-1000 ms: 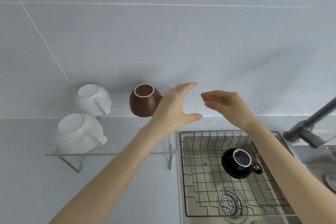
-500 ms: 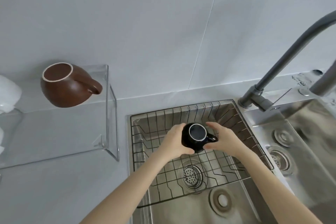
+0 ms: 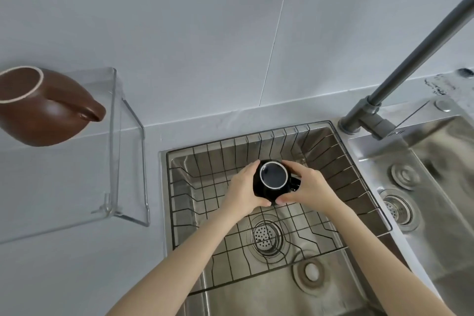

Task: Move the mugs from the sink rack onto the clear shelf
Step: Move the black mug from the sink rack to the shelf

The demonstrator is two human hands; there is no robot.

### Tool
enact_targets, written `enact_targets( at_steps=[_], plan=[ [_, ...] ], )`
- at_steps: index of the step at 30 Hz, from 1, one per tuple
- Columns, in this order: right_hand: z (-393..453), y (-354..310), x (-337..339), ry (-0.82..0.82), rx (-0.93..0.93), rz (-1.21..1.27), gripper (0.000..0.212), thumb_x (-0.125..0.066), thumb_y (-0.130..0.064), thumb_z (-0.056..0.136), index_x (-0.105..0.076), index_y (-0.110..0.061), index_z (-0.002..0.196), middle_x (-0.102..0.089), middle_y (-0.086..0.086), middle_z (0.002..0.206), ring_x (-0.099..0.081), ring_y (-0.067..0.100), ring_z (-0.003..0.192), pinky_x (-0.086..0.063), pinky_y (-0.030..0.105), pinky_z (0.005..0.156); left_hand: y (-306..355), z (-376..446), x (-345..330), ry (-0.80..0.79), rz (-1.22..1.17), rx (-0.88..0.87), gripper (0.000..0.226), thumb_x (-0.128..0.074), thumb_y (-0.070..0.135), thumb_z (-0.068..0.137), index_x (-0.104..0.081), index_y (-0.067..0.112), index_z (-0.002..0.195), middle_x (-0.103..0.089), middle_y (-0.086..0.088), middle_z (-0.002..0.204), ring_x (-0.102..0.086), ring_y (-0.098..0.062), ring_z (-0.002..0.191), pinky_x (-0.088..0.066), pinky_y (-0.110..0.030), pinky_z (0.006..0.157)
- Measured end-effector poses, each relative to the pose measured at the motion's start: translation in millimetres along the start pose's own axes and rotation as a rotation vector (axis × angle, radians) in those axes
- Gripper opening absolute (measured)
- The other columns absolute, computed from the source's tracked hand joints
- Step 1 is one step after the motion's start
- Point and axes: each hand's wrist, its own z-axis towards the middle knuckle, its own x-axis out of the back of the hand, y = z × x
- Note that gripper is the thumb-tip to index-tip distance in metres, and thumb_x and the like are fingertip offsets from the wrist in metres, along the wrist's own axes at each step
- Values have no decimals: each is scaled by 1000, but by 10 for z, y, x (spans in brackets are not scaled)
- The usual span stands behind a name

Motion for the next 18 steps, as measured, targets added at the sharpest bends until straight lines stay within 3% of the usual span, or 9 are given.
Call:
enact_targets(
  at_steps=[4,6,8,13,16,18],
  plan=[
    [-116,-166,93,8,19,17,79,-87,-20,48,-54,-33,119,-62,-23,94,-58,0,96,-44,18,88,103,-136,192,12,24,-49,98,-86,15,54,-36,15,138,-51,-3,139,-46,-20,129,-33,-25,103],
    [-204,-336,201,26,48,22,73,-87,-21,47,-56,-49,106,-65,-28,87,-59,-12,90,-41,3,77,209,-232,370,29,53,-85,100,-87,19,52,-36,15,138,-53,-3,138,-47,-19,128,-36,-30,105],
    [-294,-560,331,67,94,17,68,-88,-22,45,-53,-59,91,-67,-31,82,-58,-17,87,-42,-2,71,356,-359,585,70,64,-125,98,-87,20,51,-39,16,136,-57,-3,133,-51,-19,123,-38,-28,100],
    [-503,-1251,540,106,229,43,71,-89,-26,42,-60,-46,104,-72,-21,90,-63,-8,93,-46,12,84,663,-797,1198,224,64,-179,99,-88,19,49,-40,21,136,-61,0,128,-54,-17,117,-40,-23,95],
    [-606,-1718,568,107,307,15,65,-90,-22,44,-54,-57,85,-61,-38,75,-54,-26,83,-39,-5,76,740,-1128,1580,299,73,-184,98,-89,19,49,-42,22,135,-62,0,127,-55,-18,116,-41,-25,97],
    [-672,-2028,508,90,346,4,58,-90,-21,46,-57,-54,81,-57,-39,70,-51,-29,76,-38,-7,71,731,-1364,1834,343,62,-186,90,-88,16,48,-48,21,129,-66,-1,119,-58,-20,111,-43,-26,93]
  ],
)
